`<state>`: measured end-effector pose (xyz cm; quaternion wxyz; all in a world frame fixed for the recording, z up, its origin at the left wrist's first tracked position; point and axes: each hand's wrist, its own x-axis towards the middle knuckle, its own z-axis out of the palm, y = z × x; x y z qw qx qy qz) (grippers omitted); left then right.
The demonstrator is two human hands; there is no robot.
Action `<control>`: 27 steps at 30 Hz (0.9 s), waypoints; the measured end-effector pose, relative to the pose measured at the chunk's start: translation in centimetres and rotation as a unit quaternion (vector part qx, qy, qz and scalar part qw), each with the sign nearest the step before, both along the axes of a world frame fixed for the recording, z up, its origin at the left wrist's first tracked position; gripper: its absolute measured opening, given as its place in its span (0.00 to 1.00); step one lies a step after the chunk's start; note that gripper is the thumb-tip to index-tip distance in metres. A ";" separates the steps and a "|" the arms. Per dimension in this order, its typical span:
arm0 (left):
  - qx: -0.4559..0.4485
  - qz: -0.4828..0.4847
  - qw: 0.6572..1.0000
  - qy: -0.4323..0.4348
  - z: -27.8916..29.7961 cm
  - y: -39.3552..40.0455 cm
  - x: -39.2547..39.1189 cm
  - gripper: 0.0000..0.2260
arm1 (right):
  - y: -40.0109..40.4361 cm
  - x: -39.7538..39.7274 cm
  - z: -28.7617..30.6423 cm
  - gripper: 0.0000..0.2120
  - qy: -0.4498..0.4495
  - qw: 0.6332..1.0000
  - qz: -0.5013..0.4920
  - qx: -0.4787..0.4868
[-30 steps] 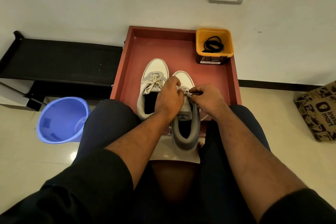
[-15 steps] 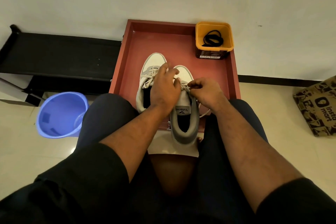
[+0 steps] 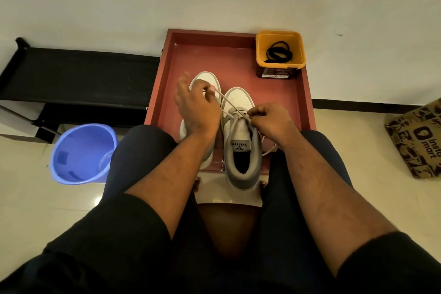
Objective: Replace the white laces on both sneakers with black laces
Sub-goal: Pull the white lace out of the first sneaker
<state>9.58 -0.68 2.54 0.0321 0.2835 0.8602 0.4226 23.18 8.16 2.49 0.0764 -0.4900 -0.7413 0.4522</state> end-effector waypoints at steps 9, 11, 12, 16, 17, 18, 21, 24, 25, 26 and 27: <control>-0.251 -0.279 0.916 0.142 -1.5 0.5 2.1 0.08 | -0.3 0.0 0.2 0.13 0.004 1.000 0.009 0.010; -0.267 -0.290 0.908 0.143 -1.9 0.7 2.2 0.08 | -0.2 0.1 0.1 0.13 0.001 1.000 0.013 0.014; -0.269 -0.292 0.906 0.148 -2.1 0.8 2.2 0.07 | -0.1 0.1 0.0 0.13 0.002 1.000 0.012 0.014; -0.176 -0.221 0.953 0.111 -1.5 0.7 1.9 0.04 | 0.0 0.1 -0.1 0.12 0.002 1.000 -0.001 0.008; -0.123 -0.158 0.977 0.075 -1.1 0.7 1.5 0.05 | 0.1 0.0 -0.1 0.12 0.001 1.000 -0.004 0.009; -0.062 -0.086 0.993 0.041 -0.7 0.6 0.9 0.06 | 0.1 0.0 -0.1 0.12 -0.001 1.000 -0.005 0.011; 0.113 0.097 0.989 0.019 0.3 0.1 -1.6 0.06 | 0.1 0.0 -0.2 0.12 -0.003 1.000 -0.007 0.009; 0.116 0.148 0.982 -0.002 0.8 -0.3 -3.0 0.09 | 0.0 0.0 -0.1 0.12 -0.003 1.000 -0.004 0.012; 0.076 0.131 0.988 0.002 0.6 -0.3 -2.9 0.14 | 0.0 0.0 -0.1 0.12 -0.003 1.000 -0.006 0.012; 0.025 0.100 0.995 0.014 0.3 -0.3 -2.5 0.17 | 0.0 0.0 0.0 0.12 -0.002 1.000 -0.008 0.012; -0.025 0.059 0.997 0.034 0.1 -0.3 -1.8 0.18 | -0.1 0.0 0.0 0.12 -0.002 1.000 -0.008 0.014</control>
